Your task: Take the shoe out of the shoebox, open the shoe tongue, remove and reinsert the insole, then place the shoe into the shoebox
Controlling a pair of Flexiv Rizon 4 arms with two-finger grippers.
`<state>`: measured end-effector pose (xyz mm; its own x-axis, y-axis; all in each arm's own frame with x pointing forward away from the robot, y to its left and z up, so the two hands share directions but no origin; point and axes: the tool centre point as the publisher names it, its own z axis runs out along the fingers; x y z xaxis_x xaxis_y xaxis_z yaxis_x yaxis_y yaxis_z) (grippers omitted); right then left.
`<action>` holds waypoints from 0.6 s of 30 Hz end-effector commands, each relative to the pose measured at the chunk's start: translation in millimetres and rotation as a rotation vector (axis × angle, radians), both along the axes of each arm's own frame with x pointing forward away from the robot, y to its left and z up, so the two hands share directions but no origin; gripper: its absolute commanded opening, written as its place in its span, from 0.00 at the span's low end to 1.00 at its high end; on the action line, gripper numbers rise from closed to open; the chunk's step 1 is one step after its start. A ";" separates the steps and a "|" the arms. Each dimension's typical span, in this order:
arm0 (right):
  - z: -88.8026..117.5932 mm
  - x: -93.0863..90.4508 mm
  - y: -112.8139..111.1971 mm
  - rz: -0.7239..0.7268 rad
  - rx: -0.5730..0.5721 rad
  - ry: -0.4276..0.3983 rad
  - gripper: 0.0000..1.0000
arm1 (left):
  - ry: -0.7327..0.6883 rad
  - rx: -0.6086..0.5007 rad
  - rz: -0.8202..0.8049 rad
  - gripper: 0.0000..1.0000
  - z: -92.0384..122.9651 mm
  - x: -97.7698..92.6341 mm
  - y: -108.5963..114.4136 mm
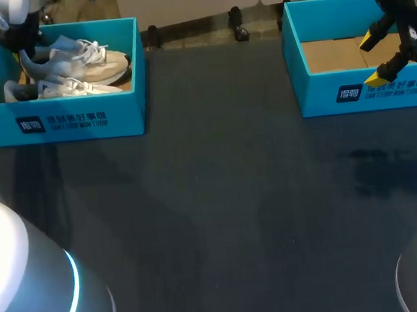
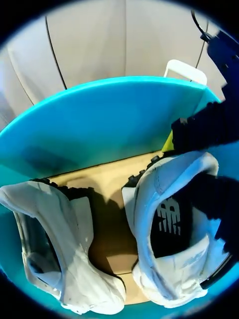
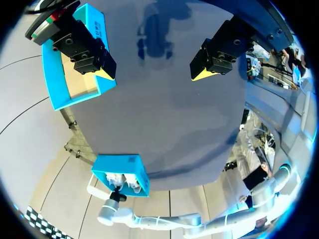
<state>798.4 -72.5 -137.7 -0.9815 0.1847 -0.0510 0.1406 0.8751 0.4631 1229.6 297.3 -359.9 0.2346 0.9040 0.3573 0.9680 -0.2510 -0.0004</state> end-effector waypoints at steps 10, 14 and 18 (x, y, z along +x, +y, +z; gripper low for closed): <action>-0.2 1.4 0.7 0.000 -0.003 0.003 1.00 | -0.002 -0.052 -0.013 0.78 30.4 -8.3 -8.7; -0.2 1.4 0.7 0.000 -0.003 0.003 1.00 | -0.019 -0.101 -0.018 1.00 47.0 -13.7 -16.3; -0.2 1.4 0.7 0.000 -0.003 0.003 1.00 | -0.039 -0.142 -0.027 1.00 64.4 -20.4 -23.9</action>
